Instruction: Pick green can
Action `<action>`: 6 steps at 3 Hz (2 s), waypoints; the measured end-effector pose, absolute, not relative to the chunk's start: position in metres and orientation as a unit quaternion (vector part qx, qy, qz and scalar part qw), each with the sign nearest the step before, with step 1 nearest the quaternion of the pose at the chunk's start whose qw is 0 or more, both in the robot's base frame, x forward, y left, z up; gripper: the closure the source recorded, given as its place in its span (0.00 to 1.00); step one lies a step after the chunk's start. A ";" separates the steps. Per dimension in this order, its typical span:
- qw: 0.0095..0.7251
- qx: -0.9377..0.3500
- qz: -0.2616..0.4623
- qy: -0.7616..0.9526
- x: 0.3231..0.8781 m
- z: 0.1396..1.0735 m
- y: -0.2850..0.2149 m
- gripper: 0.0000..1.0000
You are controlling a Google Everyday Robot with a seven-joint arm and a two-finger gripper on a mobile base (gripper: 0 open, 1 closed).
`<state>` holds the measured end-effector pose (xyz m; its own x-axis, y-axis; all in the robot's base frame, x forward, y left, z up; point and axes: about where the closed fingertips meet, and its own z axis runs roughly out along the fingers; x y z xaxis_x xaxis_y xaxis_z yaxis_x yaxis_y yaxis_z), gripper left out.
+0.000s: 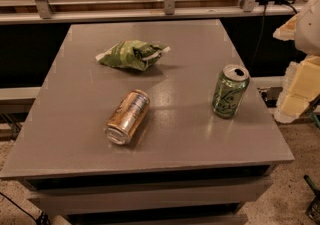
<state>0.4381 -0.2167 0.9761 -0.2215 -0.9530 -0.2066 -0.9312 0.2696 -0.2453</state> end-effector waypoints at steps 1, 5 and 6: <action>0.159 -0.603 -0.034 0.781 0.438 0.976 -0.217 0.00; 0.222 -0.594 0.067 0.770 0.483 0.929 -0.190 0.00; 0.232 -0.596 0.088 0.764 0.490 0.921 -0.179 0.01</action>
Offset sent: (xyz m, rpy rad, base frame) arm 0.0063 0.0030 -0.0059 0.0408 -0.0175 0.0018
